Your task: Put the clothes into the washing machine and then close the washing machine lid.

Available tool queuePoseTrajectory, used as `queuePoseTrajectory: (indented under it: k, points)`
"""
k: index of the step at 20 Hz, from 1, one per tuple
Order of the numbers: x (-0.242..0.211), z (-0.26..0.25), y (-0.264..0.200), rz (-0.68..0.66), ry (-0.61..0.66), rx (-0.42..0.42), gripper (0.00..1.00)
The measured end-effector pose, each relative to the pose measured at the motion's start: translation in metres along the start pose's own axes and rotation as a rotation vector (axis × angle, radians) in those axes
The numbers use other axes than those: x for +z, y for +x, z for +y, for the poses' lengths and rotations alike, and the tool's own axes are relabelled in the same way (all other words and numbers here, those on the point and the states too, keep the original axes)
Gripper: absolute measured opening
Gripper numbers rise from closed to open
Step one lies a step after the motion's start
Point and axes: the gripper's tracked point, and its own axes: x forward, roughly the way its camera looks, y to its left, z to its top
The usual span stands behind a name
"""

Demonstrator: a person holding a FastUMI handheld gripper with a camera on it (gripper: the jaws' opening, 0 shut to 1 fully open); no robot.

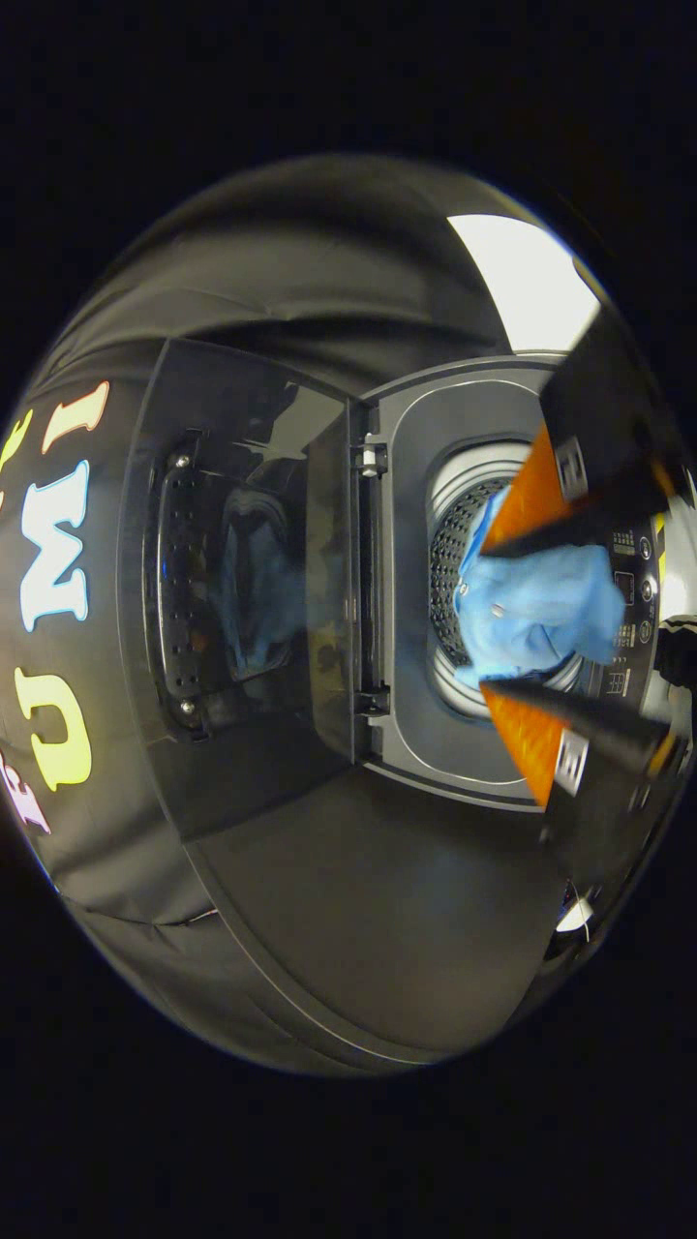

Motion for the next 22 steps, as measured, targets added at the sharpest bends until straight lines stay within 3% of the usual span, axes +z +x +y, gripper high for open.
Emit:
queuePoseTrajectory:
  k: [2,12,22]
  points:
    - [-0.005,-0.002,0.004,-0.005,-0.006,-0.018,0.98]
    - [0.001,0.014,-0.016,-0.102,-0.028,-0.020,0.98]
    - [0.089,0.021,-0.085,-0.471,-0.102,-0.024,0.98]
